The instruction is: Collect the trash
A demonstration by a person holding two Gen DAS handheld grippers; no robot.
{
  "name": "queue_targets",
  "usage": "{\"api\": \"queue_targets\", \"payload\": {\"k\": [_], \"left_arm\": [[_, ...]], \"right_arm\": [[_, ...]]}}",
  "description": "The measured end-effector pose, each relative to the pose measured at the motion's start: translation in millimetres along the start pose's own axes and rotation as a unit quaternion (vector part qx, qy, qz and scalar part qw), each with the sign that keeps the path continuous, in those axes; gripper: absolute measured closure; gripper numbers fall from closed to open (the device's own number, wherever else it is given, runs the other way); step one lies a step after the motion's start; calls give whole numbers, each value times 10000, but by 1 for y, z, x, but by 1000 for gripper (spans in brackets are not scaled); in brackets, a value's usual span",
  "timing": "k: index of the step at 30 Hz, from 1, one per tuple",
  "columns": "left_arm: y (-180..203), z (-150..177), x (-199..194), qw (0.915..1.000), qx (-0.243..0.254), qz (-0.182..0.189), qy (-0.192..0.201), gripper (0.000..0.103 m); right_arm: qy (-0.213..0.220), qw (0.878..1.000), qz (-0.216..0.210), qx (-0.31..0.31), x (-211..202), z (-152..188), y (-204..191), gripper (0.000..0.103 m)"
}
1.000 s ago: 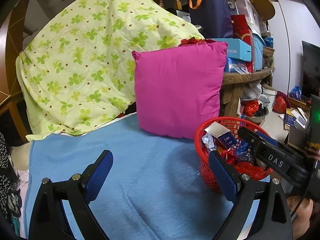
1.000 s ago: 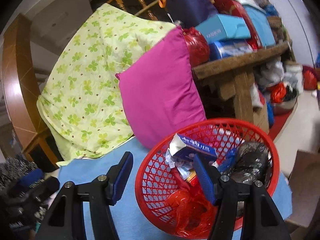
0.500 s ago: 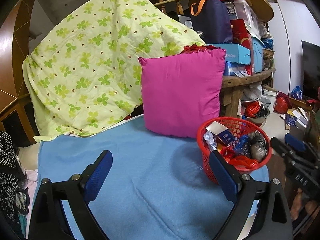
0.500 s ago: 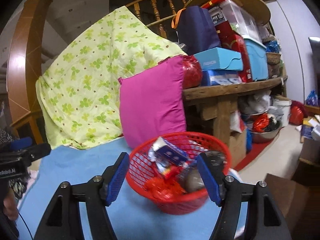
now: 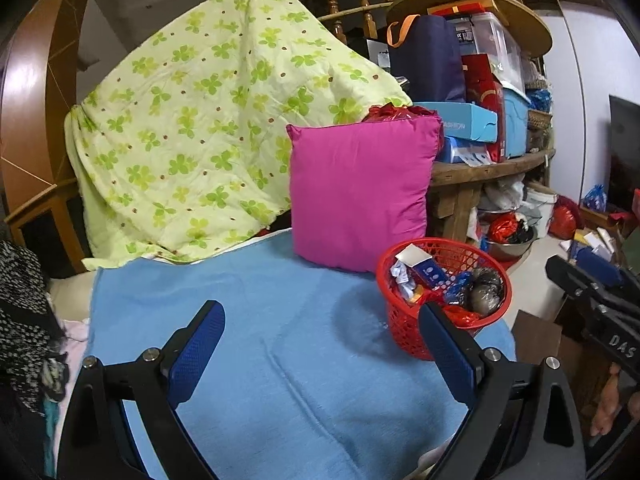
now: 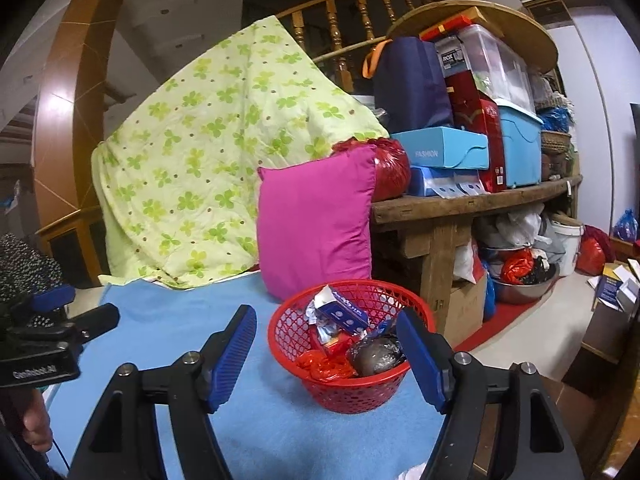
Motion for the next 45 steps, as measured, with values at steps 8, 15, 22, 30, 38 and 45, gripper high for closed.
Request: {"api": "queue_targets", "payload": {"k": [8,15,22,30,38,45], "left_arm": [[-1,3,-24,9998,9,-197,-70,6],[2,0,-38,9997,-44,-241,-76,4],[12,-5,-49,9995,64,-321,-23,4],[21,-8,-56,9994,139,-307,6,4],[26,-8,-57,9994,184,-296,-2,4],[26,-10,-57,9993,179,-313,-3,4]], "right_arm": [[-240,9995,-169,-97,-16,-1,-16,27],[-389,9986,-288,-202,-29,6,-26,27],[-346,9987,-275,-249,-44,8,-20,27],[-249,9994,-229,-119,-53,2,-9,27],[-170,9996,-204,-72,-58,-4,-3,27],[-172,9996,-208,-74,-59,-4,-3,27]]}}
Point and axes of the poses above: each gripper's, at about its wrist camera, not at the fingertips, and x roughly the way its jaws point, y to its right, z to its underside, the point moved 10 cm from there along x, roughly the way its jaws point, and after that the axes turned 2 degrees about -z, right-handed, at the moved point
